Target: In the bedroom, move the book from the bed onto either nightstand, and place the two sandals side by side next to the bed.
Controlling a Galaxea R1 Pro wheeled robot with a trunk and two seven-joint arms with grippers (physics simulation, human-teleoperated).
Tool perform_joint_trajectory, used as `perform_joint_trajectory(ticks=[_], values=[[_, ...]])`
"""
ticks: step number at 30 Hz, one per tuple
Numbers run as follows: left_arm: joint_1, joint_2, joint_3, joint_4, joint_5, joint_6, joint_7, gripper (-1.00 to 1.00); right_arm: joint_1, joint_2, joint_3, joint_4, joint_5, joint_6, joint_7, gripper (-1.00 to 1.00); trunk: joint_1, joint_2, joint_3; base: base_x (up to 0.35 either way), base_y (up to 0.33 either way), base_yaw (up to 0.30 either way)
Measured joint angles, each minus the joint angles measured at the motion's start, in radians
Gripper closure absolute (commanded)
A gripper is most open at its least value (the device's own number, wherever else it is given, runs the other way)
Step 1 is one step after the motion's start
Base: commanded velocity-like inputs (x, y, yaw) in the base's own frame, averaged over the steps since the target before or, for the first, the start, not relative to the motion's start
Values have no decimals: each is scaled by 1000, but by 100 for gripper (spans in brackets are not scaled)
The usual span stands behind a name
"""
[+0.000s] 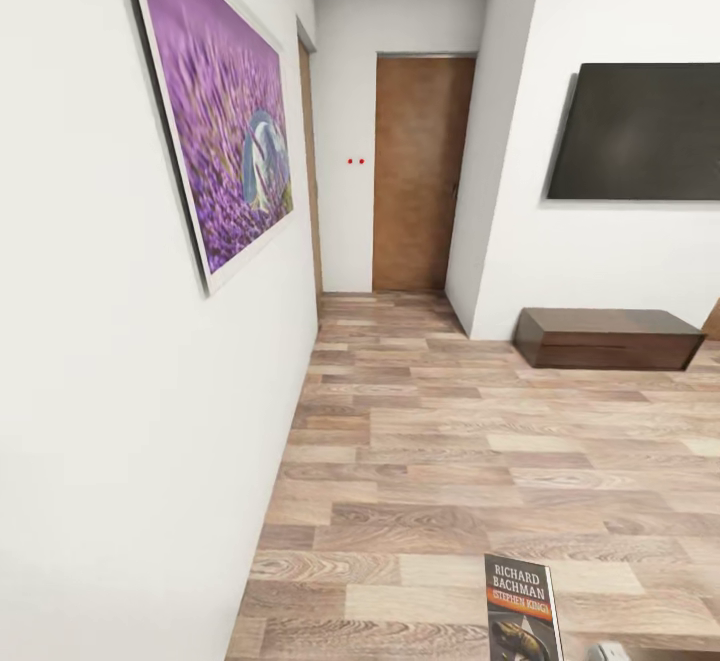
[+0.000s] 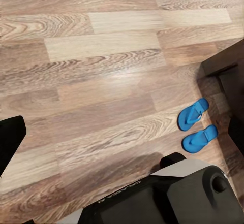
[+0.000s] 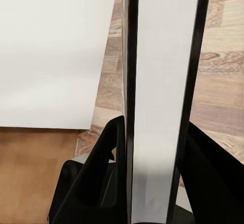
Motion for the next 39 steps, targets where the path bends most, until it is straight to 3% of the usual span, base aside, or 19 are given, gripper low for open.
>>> perform_joint_trajectory(ticks=[23, 39], values=[[0, -1, 0, 0, -1, 0, 1, -100, 0, 0, 2, 2, 3, 0, -1, 100, 0, 0, 0, 310, 38, 0], [0, 0, 0, 0, -1, 1, 1, -100, 0, 1, 1, 2, 3, 0, -3, 100, 0, 0, 0, 147, 0, 0]])
